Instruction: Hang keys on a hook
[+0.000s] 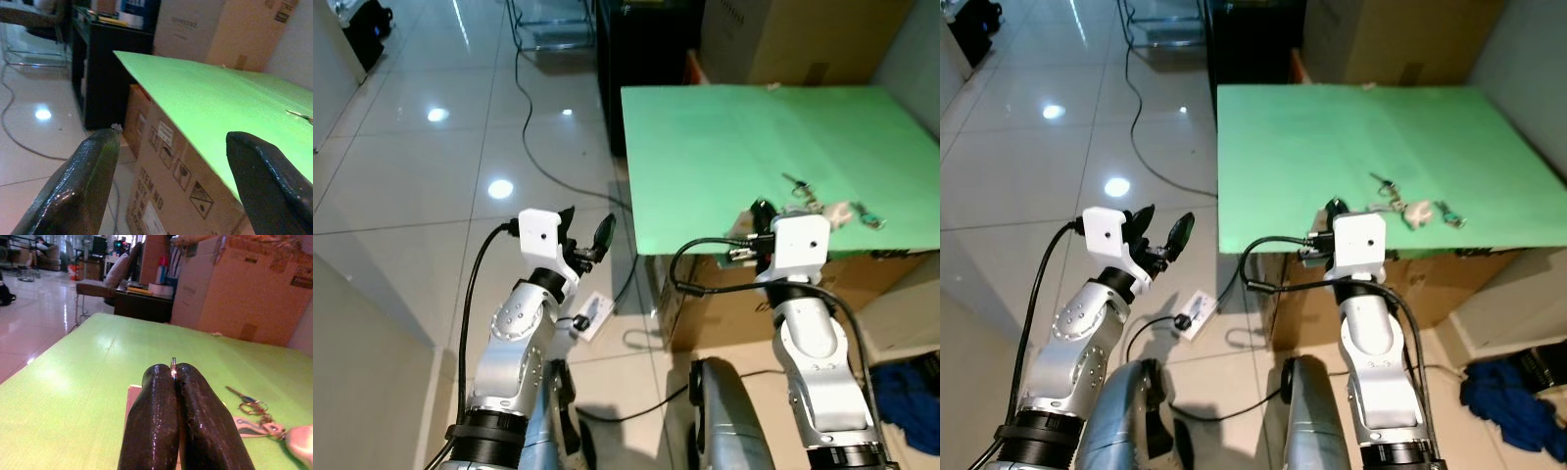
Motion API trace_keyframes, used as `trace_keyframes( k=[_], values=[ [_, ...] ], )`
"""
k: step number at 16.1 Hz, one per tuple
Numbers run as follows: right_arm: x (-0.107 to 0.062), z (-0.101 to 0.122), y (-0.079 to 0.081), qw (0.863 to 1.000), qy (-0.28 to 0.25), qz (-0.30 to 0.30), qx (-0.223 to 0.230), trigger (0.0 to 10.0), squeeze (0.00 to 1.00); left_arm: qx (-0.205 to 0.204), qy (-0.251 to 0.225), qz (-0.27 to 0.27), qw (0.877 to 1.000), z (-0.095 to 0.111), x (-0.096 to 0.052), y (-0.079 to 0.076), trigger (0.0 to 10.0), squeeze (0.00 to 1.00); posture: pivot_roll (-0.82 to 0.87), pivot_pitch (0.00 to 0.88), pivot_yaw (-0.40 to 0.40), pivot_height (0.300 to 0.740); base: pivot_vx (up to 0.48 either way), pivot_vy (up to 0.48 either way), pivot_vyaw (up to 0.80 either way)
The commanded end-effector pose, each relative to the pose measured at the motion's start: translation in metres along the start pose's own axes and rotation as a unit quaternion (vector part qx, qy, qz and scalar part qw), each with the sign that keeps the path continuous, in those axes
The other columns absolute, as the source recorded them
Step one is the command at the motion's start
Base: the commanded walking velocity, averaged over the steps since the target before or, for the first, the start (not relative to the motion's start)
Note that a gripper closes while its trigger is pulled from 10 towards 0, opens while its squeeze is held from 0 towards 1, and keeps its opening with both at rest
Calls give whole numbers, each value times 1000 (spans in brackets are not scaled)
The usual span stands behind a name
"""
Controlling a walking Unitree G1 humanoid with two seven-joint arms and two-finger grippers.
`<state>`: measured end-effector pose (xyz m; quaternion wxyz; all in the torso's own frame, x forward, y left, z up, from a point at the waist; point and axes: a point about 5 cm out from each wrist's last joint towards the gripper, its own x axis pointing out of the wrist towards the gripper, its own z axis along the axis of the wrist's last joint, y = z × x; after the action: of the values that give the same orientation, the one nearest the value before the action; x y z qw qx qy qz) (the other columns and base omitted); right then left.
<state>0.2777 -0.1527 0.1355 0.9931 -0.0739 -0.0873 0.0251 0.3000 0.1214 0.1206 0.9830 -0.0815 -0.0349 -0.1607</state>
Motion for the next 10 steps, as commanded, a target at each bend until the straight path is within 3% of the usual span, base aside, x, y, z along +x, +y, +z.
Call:
trace_keyframes(
  k=[1, 2, 4, 6, 7, 10],
  values=[
    [-5, -17, -1, 999, 36, 6, 8, 10000, 0, 2, -5, 37, 999, 0, -1, 9, 10000, 0, -167, 47, 18, 617, 0, 0, 0],
    [-7, -23, -1, 999, 46, 6, 17, 10000, 0, -4, -10, 76, 997, 2, -5, 21, 10000, 0, -152, 44, 6, 627, 0, 0, 0],
    [-6, -22, 3, 999, 36, 20, 23, 10000, 0, -1, -14, 91, 996, 4, -8, 27, 10000, 0, -144, 53, 4, 641, 0, 0, 0],
    [-5, -22, 6, 999, 29, 31, 25, 10000, 0, 21, -16, 77, 997, 4, -7, 23, 10000, 0, -148, 61, -9, 666, 0, 0, 0],
    [-5, -21, 5, 999, 27, 35, 30, 10000, 20, 0, -6, 22, 1000, -1, -7, 9, 10000, 0, -151, 68, -18, 681, 0, 0, 0],
    [-2, -22, 8, 998, 28, 36, 39, 10000, 47, 19, 12, 12, 1000, -5, -9, 5, 10000, 0, -130, 74, -21, 705, 0, 0, 0]
  ],
)
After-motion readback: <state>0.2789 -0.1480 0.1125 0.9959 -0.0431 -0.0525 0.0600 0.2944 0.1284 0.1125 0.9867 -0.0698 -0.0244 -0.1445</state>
